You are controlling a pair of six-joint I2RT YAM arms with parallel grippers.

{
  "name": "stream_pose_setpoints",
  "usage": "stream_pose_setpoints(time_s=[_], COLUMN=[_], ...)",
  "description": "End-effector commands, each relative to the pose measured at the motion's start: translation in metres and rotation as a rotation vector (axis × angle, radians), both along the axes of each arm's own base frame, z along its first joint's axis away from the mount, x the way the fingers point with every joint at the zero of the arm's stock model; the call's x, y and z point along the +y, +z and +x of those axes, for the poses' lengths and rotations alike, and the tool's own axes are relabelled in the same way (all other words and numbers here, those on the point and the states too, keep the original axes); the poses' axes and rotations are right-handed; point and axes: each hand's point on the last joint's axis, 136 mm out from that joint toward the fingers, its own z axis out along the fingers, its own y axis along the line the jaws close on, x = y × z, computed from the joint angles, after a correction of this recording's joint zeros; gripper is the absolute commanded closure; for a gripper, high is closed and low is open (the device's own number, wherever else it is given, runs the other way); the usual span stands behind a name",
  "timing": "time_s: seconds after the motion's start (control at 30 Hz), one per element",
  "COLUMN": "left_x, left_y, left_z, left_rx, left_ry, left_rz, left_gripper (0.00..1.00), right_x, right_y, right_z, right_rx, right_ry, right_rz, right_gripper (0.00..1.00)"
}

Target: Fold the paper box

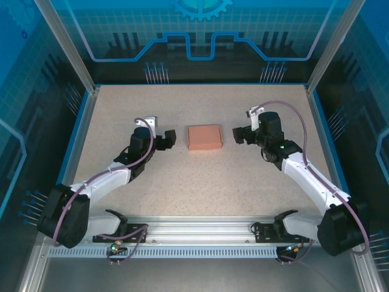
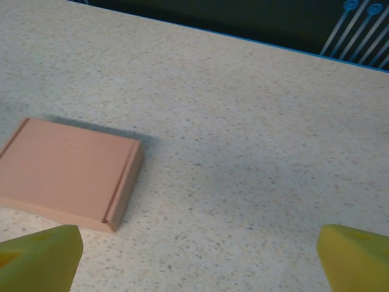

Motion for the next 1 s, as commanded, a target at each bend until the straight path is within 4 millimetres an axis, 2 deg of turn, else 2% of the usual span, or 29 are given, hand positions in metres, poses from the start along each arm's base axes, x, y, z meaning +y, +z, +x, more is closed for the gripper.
stream_pose_setpoints(time_s=[0.0, 0.23, 0.37, 0.53, 0.67, 0.83, 0.97], left_x=[0.031, 0.068, 0.078, 0.099, 0.100, 0.097, 0.096], left_y=[0.013, 0.031, 0.020, -0.003, -0.009, -0.013, -0.014], left_z=[-0.004, -0.003, 0.005, 0.013, 0.020, 0.027, 0.026], left_rx=[-0.052, -0.121, -0.113, -0.109, -0.116, -0.121, -0.117], left_ry=[0.100, 0.195, 0.163, 0.187, 0.143, 0.092, 0.084], left_rz=[0.112, 0.155, 0.217, 0.193, 0.167, 0.201, 0.207], left_gripper=[0.01, 0.01, 0.01, 0.01, 0.01, 0.01, 0.01], right_x=[-0.029, -0.063, -0.078, -0.076, -0.070, -0.068, -0.074], right_y=[-0.005, -0.021, -0.039, -0.070, -0.094, -0.098, -0.096], right_z=[-0.003, -0.001, 0.001, 0.006, 0.013, 0.019, 0.018], right_rx=[0.005, -0.031, -0.061, -0.063, -0.016, -0.060, -0.085], right_ry=[-0.092, -0.217, -0.258, -0.198, -0.155, -0.139, -0.152], right_rz=[-0.070, -0.103, -0.133, -0.144, -0.164, -0.121, -0.078], right_gripper=[0.00, 0.00, 0.00, 0.00, 0.00, 0.00, 0.00])
